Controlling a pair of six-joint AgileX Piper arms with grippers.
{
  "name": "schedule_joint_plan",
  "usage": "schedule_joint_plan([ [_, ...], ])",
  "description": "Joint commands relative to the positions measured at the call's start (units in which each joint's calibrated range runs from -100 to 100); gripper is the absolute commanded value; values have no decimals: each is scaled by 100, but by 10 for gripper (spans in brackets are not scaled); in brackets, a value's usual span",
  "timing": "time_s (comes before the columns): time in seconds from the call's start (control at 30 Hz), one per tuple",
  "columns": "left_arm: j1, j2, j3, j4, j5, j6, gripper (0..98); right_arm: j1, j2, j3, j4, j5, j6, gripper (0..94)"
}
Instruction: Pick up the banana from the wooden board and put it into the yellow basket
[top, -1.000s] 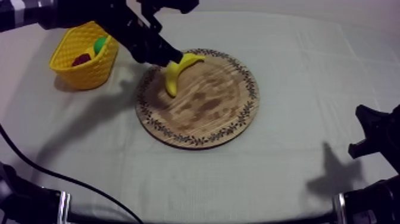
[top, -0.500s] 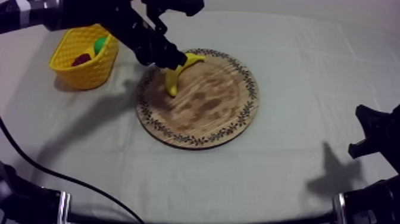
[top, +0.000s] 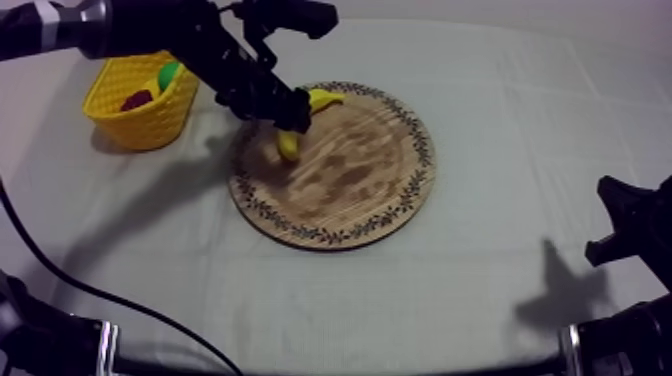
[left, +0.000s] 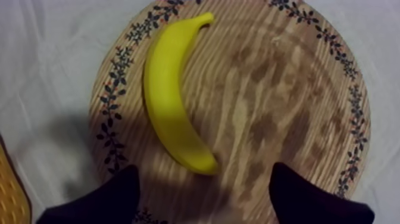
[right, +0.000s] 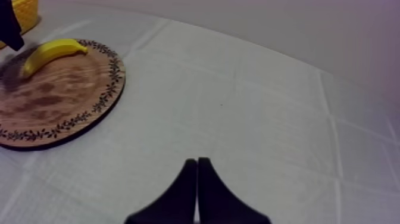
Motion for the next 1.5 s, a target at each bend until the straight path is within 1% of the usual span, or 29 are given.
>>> schedule_joint_plan([
  [0.0,-26,114,-55,10,12,27,826,3,0,-5,-1,3,2,3],
  [0.3,-102,798,-641,28,38,-7,811,3,0,-5,-1,3,2,3],
  [0.47,-113,1204,-1093,30,238,-42,804,3,0,-5,-1,3,2,3],
  [0.77,-254,1796,-1739,120,567,-157,774,3,0,-5,-1,3,2,3],
  [0.93,-322,1979,-1993,136,663,-207,763,3,0,-5,-1,3,2,3],
  [1.17,-371,2128,-2175,125,688,-212,718,-3,0,-5,-1,3,2,3],
  [1.47,-312,2304,-2231,121,667,-210,659,-5,0,-5,-1,3,2,3],
])
